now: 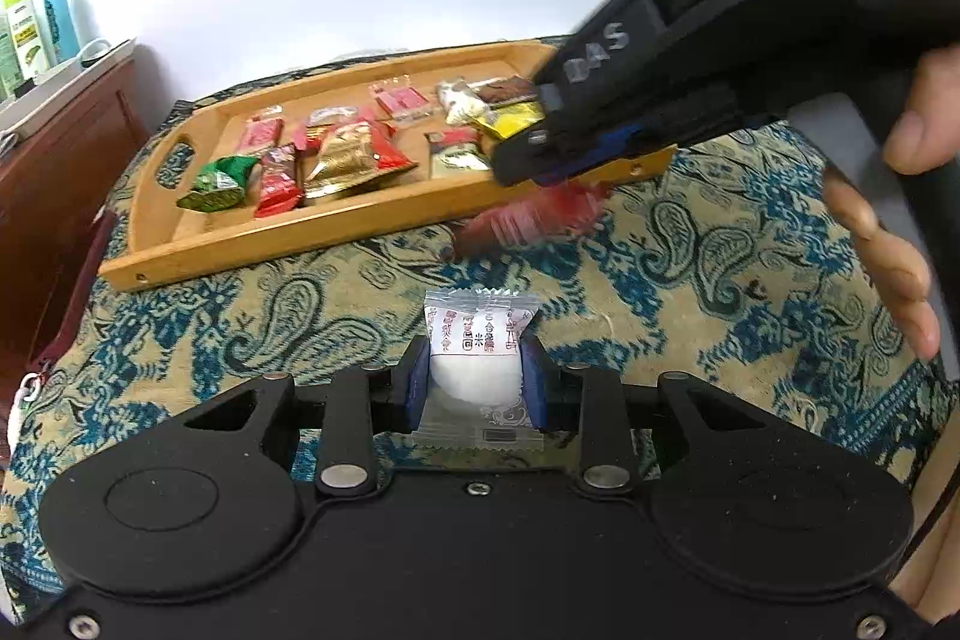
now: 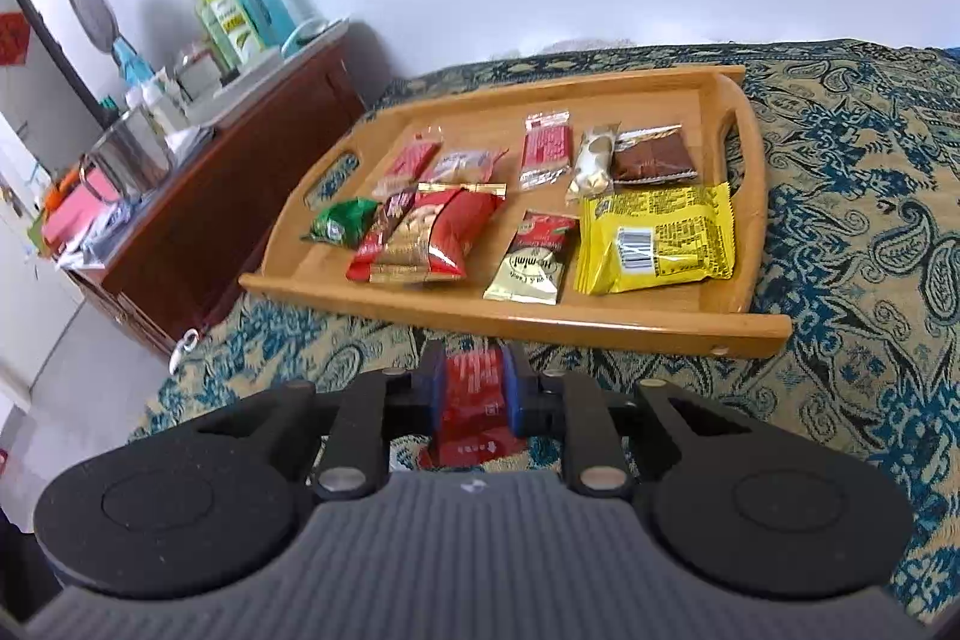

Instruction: Organize snacks

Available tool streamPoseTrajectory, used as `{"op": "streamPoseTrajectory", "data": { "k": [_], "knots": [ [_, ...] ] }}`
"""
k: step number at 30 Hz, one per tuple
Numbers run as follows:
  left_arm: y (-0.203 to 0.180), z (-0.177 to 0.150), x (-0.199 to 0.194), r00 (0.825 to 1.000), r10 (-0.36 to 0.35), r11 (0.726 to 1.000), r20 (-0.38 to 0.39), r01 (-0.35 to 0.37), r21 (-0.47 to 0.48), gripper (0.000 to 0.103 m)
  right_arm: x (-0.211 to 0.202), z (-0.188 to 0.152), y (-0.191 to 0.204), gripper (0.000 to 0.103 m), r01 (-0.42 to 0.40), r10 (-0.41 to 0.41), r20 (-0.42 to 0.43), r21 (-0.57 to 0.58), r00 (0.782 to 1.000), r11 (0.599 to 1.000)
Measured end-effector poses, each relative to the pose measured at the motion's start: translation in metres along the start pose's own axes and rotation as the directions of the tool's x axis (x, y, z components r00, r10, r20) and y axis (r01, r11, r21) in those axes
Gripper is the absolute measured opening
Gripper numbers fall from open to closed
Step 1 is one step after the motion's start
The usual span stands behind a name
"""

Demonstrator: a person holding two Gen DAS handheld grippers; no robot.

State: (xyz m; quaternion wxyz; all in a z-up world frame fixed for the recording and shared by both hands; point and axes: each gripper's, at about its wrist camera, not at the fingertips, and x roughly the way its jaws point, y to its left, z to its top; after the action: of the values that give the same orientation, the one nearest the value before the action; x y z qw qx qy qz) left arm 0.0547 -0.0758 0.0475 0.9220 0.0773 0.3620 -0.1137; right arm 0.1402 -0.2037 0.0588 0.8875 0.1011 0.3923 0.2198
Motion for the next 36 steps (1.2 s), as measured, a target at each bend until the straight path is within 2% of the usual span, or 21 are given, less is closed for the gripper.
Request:
{"op": "streamPoseTrajectory", "data": {
  "k": [6, 10, 11, 12, 17, 19, 20, 23, 26, 31, 34, 35, 36],
  "knots": [
    [0.008, 0.003, -0.002, 1.0, 0.026, 0.999, 0.004, -0.026, -0.02, 0.03, -0.005, 0.003, -0.007, 0.016, -0.005, 0.005, 0.013, 0.04, 1.0, 0.999],
    [0.014, 0.001, -0.004, 0.999, 0.035, 0.999, 0.004, -0.035, -0.026, 0.03, -0.001, 0.001, -0.002, 0.032, 0.033, -0.034, -0.019, -0.025, 0.999, 0.999],
    [0.016, 0.0, -0.003, 0.999, 0.041, 0.999, 0.003, -0.041, -0.031, 0.03, 0.0, -0.001, 0.001, 0.047, 0.051, -0.053, -0.025, -0.05, 0.998, 0.997],
    [0.019, -0.001, -0.003, 0.999, 0.053, 0.998, 0.002, -0.053, -0.039, 0.03, 0.002, -0.002, 0.004, 0.052, 0.071, -0.074, -0.034, -0.082, 0.997, 0.994],
    [0.033, -0.005, 0.004, 0.996, 0.093, 0.992, -0.015, -0.094, -0.081, 0.03, 0.02, -0.013, 0.012, 0.055, 0.121, -0.142, -0.107, -0.183, 0.984, 0.976],
    [0.038, -0.008, 0.006, 0.995, 0.1, 0.99, -0.019, -0.101, -0.096, 0.03, 0.026, -0.021, 0.016, 0.059, 0.139, -0.168, -0.124, -0.212, 0.978, 0.967],
    [0.04, -0.01, 0.008, 0.995, 0.102, 0.989, -0.02, -0.104, -0.103, 0.03, 0.028, -0.026, 0.017, 0.064, 0.151, -0.18, -0.12, -0.221, 0.976, 0.964],
    [0.046, -0.014, 0.011, 0.994, 0.103, 0.987, -0.022, -0.105, -0.126, 0.031, 0.029, -0.038, 0.022, 0.069, 0.189, -0.213, -0.081, -0.235, 0.974, 0.954],
    [0.05, -0.017, 0.013, 0.995, 0.097, 0.984, -0.002, -0.097, -0.148, 0.031, 0.031, -0.049, 0.026, 0.08, 0.219, -0.23, -0.024, -0.228, 0.973, 0.949],
    [0.058, -0.022, 0.013, 0.996, 0.085, 0.985, 0.024, -0.08, -0.151, 0.032, 0.032, -0.066, 0.034, 0.086, 0.288, -0.276, 0.084, -0.223, 0.958, 0.931],
    [0.064, -0.024, 0.013, 0.997, 0.077, 0.986, 0.032, -0.071, -0.15, 0.033, 0.035, -0.069, 0.033, 0.094, 0.297, -0.278, 0.113, -0.218, 0.954, 0.93],
    [0.065, -0.026, 0.013, 0.996, 0.077, 0.986, 0.034, -0.071, -0.15, 0.034, 0.037, -0.069, 0.033, 0.099, 0.302, -0.282, 0.12, -0.22, 0.952, 0.927],
    [0.067, -0.027, 0.014, 0.996, 0.08, 0.986, 0.037, -0.074, -0.151, 0.04, 0.038, -0.069, 0.032, 0.103, 0.311, -0.289, 0.125, -0.222, 0.949, 0.924]
  ]
}}
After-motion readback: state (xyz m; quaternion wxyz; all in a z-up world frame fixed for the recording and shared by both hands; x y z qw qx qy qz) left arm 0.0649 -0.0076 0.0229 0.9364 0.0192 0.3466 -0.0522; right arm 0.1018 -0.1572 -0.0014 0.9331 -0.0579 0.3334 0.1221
